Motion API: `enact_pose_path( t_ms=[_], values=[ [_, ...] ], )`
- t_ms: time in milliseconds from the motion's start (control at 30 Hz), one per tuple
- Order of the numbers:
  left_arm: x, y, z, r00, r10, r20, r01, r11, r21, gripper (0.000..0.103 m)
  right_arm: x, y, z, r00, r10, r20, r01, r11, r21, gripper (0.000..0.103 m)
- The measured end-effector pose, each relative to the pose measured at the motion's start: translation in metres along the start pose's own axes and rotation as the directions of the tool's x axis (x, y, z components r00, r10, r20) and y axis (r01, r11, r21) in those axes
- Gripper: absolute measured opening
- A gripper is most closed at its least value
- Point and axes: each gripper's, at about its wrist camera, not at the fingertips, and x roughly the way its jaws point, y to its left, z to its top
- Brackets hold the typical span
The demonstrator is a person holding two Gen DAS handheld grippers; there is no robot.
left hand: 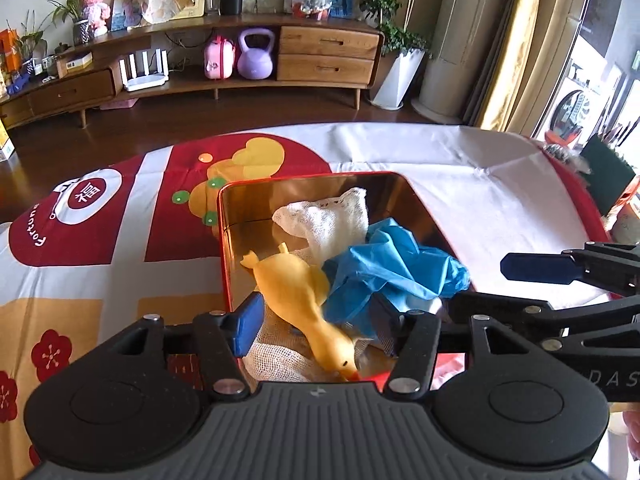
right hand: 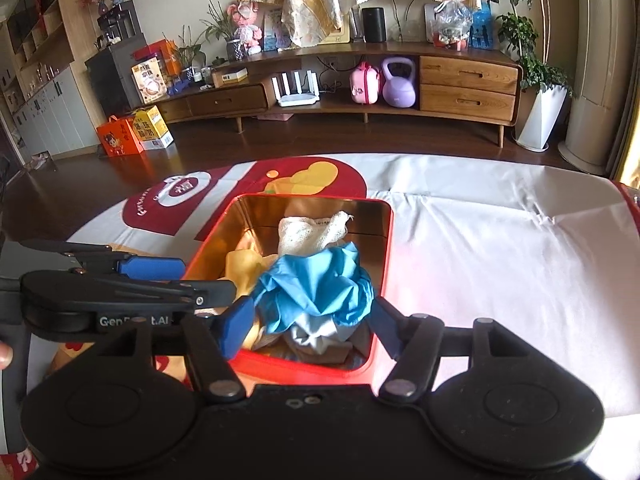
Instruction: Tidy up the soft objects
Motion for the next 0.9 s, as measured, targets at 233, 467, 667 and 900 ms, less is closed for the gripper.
enact_pose_path(
  t_ms=[233, 467, 667, 900],
  values=[
    [-0.039, -0.006, -0.008, 0.999, -0.005, 0.034, 0.006, 1.0, -0.01, 0.064, -0.036, 0.011, -0.007, 1.0, -0.004, 0.03, 0.004, 1.0, -0.014, 0.074],
    [-0.075, -0.013, -0.019, 0.998, -0.018, 0.061, 0.018, 1.0, -0.005, 0.064, -0.073, 0.018, -0.02, 0.998, 0.001, 0.061, 0.0, 1.0, -0.014, 0.081],
    [-0.103, -0.022, -0.034, 0.996, -0.032, 0.083, 0.032, 0.999, 0.009, 0.065, -0.101, 0.022, -0.036, 0.996, 0.009, 0.09, -0.008, 1.0, -0.013, 0.086],
    [-0.13, -0.026, -0.059, 0.994, -0.039, 0.103, 0.04, 0.999, -0.007, 0.071, -0.125, 0.028, -0.068, 0.995, 0.015, 0.096, -0.014, 1.0, -0.005, 0.092]
  ],
)
